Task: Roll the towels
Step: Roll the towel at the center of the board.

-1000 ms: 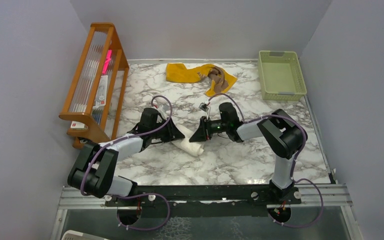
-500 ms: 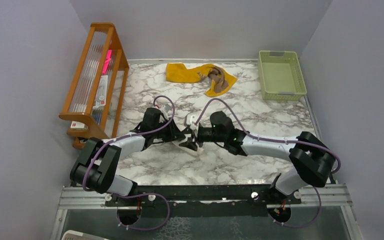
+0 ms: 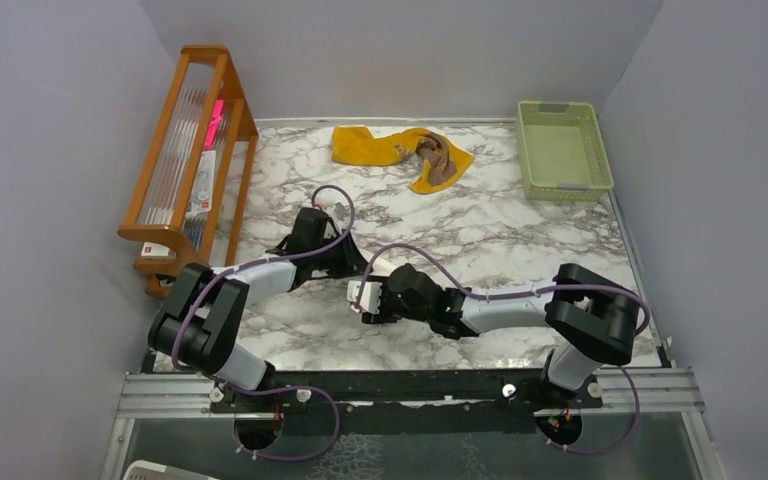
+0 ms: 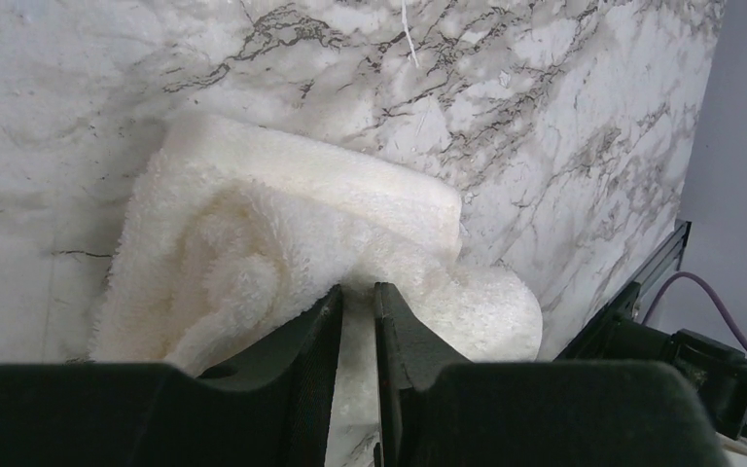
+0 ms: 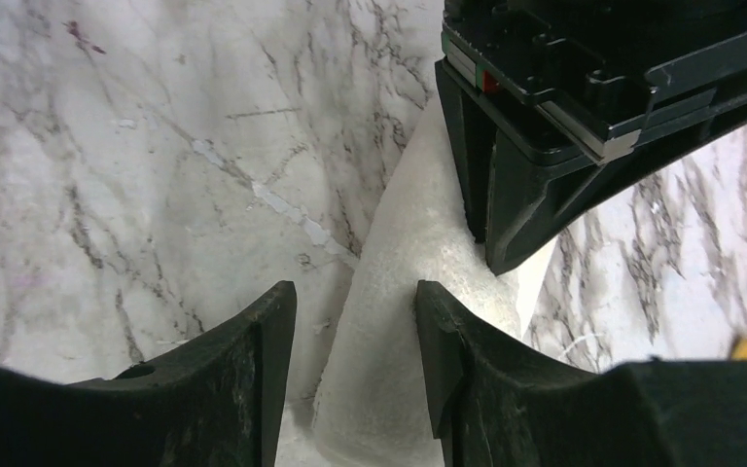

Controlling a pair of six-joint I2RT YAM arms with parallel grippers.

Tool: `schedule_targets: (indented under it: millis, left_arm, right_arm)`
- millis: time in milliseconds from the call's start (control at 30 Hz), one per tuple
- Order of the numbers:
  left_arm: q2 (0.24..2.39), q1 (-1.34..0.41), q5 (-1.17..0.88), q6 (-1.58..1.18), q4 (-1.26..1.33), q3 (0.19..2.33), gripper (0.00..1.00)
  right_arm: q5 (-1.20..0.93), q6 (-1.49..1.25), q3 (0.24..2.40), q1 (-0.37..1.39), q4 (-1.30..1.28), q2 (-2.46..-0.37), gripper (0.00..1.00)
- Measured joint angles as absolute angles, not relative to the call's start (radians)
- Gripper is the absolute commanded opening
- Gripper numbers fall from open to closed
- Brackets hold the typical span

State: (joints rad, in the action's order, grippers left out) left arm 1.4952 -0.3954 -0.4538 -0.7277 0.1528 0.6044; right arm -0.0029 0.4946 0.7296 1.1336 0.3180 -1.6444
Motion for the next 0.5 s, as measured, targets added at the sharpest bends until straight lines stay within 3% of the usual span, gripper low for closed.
schedule_targets:
  millis: [333, 467, 500]
  left_arm:
    - [1.542, -0.397, -0.436, -0.699, 0.109, 0.673, 0.23]
    - [1.555, -0.402, -0.435, -0.688, 0.099, 0.691, 0.23]
    - [1.557, -0.402, -0.435, -0.685, 0.095, 0.696, 0.23]
  right_arm:
    - [0.241, 0.529, 0.748, 1.153, 0.326, -1.737, 0.36]
    - [0.313, 0.523, 0.770, 1.153, 0.331, -1.765, 0.21]
    - [0.326, 0.519, 0.773, 1.154, 0.332, -1.767, 0.13]
